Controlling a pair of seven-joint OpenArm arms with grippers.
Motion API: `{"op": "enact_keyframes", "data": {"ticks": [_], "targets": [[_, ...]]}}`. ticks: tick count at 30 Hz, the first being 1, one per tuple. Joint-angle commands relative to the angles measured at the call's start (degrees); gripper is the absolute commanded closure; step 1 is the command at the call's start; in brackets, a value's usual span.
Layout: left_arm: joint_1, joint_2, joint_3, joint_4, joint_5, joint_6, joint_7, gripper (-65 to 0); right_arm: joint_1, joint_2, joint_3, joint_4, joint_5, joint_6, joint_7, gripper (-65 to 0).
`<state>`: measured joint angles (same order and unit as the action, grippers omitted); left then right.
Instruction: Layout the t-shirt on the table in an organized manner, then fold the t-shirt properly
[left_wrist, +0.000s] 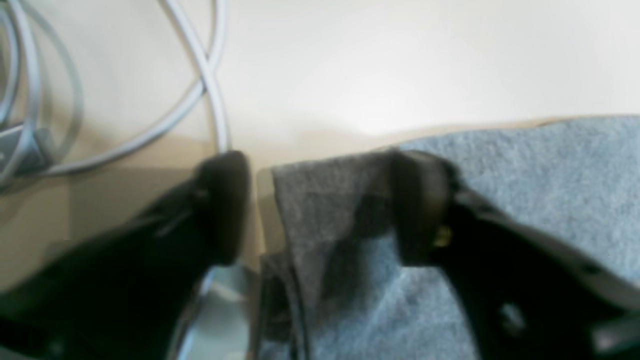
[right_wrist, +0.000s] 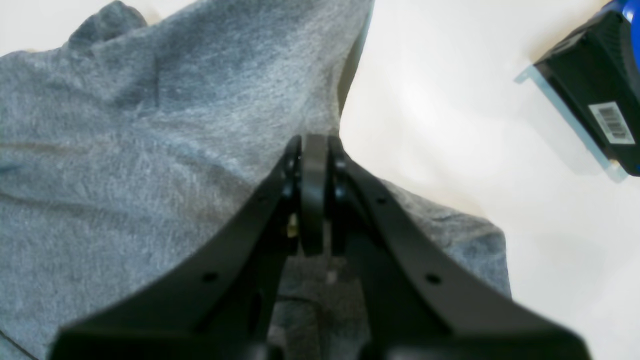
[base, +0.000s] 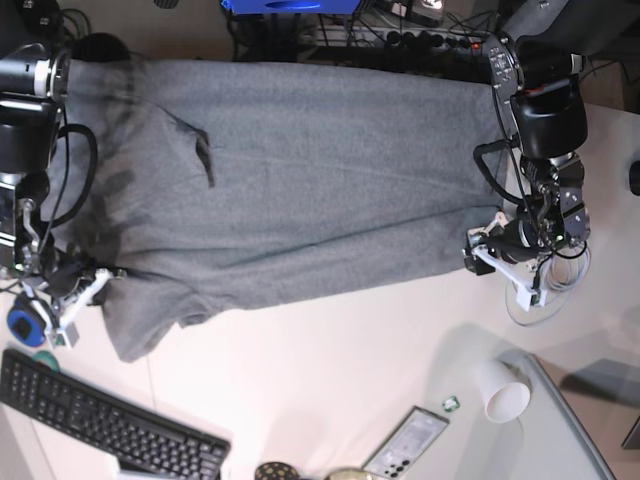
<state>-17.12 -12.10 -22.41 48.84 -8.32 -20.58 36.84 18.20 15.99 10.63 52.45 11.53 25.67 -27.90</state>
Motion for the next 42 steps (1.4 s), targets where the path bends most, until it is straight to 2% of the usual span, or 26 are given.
{"op": "enact_keyframes", "data": {"ticks": [1,5,10,17,23,33,37,42], "targets": [[-0.77,-0.52,0.13,0.52,-0.08,0.14,0.65,-30.6,1.54,0.85,0.14,0.96,0.38,-0.13,1.22,0.0],[-0.77,-0.52,0.13,0.52,-0.08,0.14,0.65,-15.0,1.54,0.85,0.14,0.96,0.38,-0.13,1.22,0.0],[-0.77,-0.52,0.04,0.79,-0.17,0.14,0.65,0.0,1.54,0.85,0.14,0.96,0.38,-0.13,1.22,0.0],[-1.91,-0.61,0.3,4.74,0.01,0.14,0.92,0.0,1.54,0.85,0.14,0.96,0.38,-0.13,1.22,0.0],[-3.4,-0.69,6.9,6.85,0.01,0.14,0.92,0.0,1.72,0.85,0.14,0.96,0.38,-0.13,1.39,0.0],[-6.74,-1.22,7.34,7.91,-0.08,0.14,0.92,0.0,3.21,0.93,0.49,1.49,0.38,-0.13,1.66,0.0],[-7.71,-1.48,7.34,8.26,-0.08,0.14,0.92,0.0,3.21,0.93,0.14,1.49,0.38,-0.13,5.44,0.0],[-8.41,-1.57,7.25,8.35,-0.17,0.14,0.65,0.0,3.21,0.93,0.14,1.49,0.38,-0.13,7.28,0.0]]}}
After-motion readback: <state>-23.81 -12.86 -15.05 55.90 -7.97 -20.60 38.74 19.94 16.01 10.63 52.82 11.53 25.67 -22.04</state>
